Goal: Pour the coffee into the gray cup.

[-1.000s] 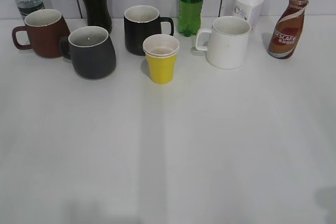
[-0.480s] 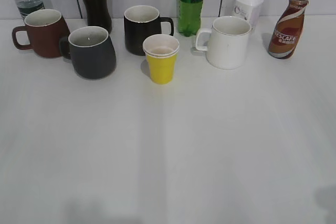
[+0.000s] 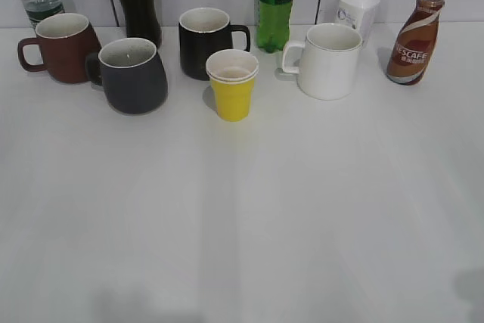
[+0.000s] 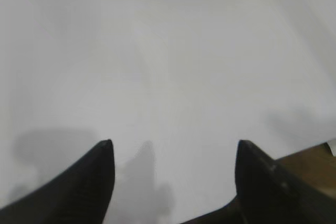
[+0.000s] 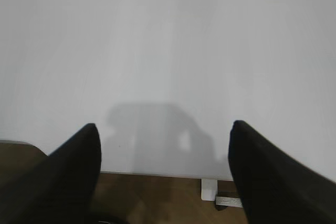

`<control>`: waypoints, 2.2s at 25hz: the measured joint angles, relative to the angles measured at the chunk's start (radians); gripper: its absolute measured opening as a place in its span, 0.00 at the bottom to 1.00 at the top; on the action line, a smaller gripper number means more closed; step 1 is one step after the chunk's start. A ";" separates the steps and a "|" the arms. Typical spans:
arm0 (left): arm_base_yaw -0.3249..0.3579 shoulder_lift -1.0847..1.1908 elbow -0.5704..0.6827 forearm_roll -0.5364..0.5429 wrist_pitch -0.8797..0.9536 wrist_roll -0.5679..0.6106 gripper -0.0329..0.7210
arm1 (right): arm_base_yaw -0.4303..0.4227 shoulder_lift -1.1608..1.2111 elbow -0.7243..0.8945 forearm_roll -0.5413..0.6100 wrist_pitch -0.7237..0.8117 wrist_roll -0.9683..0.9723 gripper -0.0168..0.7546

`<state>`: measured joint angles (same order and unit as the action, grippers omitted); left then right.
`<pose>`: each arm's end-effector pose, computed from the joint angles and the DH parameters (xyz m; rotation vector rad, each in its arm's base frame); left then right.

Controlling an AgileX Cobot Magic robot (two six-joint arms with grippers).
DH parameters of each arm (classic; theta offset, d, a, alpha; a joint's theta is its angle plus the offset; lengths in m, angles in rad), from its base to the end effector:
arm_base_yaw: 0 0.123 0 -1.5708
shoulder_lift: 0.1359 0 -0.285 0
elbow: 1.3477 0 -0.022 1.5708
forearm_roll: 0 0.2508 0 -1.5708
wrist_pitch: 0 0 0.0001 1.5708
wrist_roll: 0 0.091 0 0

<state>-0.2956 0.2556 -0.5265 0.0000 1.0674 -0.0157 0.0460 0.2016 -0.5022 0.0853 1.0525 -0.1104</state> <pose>0.0313 -0.0095 0.2809 0.3188 2.2631 -0.1628 0.0261 0.0079 0.2766 -0.1675 2.2264 0.0707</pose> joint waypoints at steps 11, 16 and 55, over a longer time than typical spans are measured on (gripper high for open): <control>0.218 -0.185 0.000 -0.007 0.000 0.000 0.68 | 0.002 -0.132 0.000 0.000 -0.003 0.000 0.79; 0.263 -0.259 0.000 -0.007 0.001 0.000 0.66 | 0.039 -0.200 0.000 0.001 -0.003 0.000 0.79; 0.266 -0.263 0.000 -0.008 0.000 0.000 0.50 | 0.080 -0.210 0.000 0.003 -0.004 0.000 0.79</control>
<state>-0.0295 -0.0075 -0.5265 -0.0082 1.0674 -0.0157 0.1257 -0.0081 -0.5022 0.0884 1.0482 -0.1104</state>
